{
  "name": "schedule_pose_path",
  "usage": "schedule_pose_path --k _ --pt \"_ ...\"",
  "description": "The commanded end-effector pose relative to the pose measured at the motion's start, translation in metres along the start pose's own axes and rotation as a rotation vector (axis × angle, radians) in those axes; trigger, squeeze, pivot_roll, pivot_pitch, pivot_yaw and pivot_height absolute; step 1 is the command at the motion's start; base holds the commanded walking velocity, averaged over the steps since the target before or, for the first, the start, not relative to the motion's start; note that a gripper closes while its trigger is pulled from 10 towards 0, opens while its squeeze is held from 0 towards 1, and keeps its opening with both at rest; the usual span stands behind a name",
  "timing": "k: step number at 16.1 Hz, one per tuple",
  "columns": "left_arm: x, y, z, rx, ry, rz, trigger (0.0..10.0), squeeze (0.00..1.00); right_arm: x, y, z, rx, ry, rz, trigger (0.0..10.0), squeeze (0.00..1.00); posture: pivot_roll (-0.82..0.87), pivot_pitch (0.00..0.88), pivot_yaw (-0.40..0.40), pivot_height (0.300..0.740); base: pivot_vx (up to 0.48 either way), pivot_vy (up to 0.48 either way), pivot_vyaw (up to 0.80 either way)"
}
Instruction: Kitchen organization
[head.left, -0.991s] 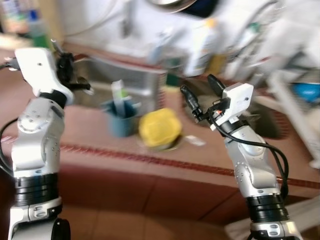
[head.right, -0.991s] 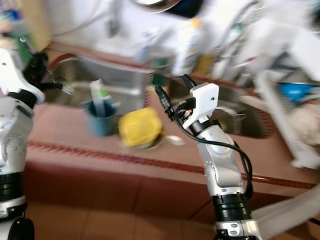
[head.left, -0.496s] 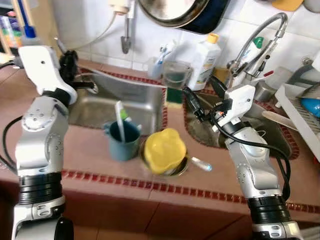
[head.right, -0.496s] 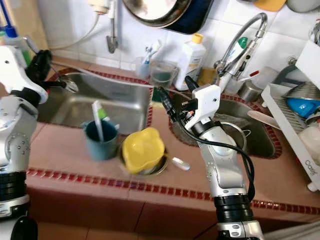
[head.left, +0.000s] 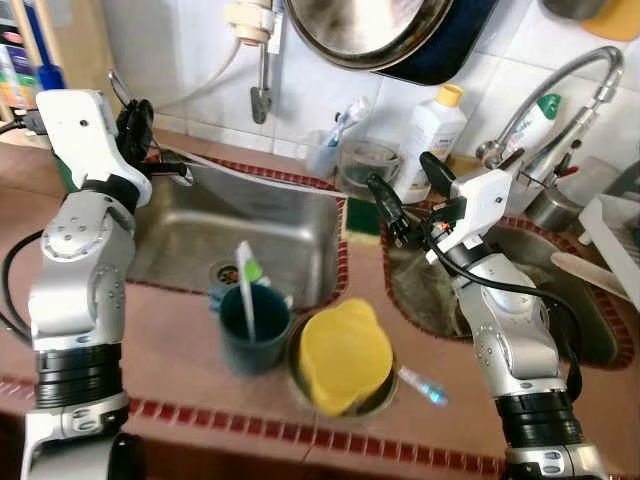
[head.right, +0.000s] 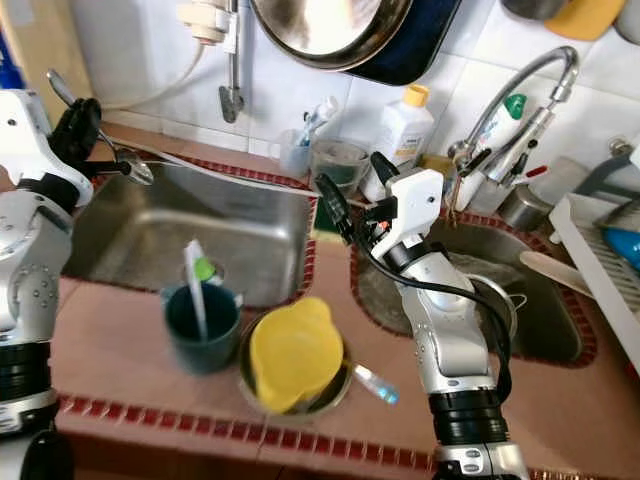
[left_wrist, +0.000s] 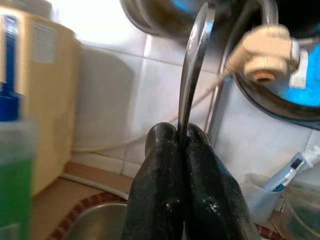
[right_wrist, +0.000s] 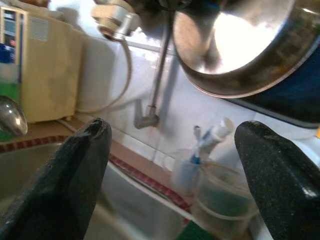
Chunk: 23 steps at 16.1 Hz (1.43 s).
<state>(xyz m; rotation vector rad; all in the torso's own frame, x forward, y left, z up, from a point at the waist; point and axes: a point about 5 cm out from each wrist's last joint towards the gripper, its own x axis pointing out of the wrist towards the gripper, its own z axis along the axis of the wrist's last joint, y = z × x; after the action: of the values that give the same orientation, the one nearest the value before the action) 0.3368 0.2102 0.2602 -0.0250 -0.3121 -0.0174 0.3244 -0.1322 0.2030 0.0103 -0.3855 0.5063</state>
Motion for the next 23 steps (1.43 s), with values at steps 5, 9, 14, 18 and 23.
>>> schedule_pose_path --k 5,9,14,18,23 --pt "0.001 -0.013 -0.025 0.105 0.141 -0.003 10.0 0.0 -0.009 -0.005 -0.008 0.006 0.086 -0.017 10.0 0.0 0.04 0.0 -0.136 0.74 0.0 0.0 0.0" --pt "-0.004 -0.015 -0.042 0.161 0.198 -0.005 10.0 0.0 -0.02 -0.004 -0.018 -0.006 0.183 -0.003 10.0 0.0 0.02 0.0 -0.134 0.74 0.0 0.0 0.0" --pt "-0.009 -0.016 -0.067 0.187 0.27 -0.002 10.0 0.0 -0.044 0.001 -0.028 0.014 0.289 0.046 10.0 0.0 -0.01 0.003 -0.116 0.74 0.0 0.0 0.0" --pt "-0.009 -0.014 -0.089 0.193 0.34 -0.008 10.0 0.0 -0.06 0.016 -0.026 0.062 0.333 0.124 10.0 0.0 -0.04 0.023 -0.101 0.74 0.0 0.0 0.0" --pt "-0.008 -0.024 -0.105 0.141 0.383 -0.039 10.0 0.0 -0.075 0.032 -0.02 0.146 0.36 0.203 10.0 0.0 -0.07 0.036 -0.082 0.74 0.0 0.0 0.0"
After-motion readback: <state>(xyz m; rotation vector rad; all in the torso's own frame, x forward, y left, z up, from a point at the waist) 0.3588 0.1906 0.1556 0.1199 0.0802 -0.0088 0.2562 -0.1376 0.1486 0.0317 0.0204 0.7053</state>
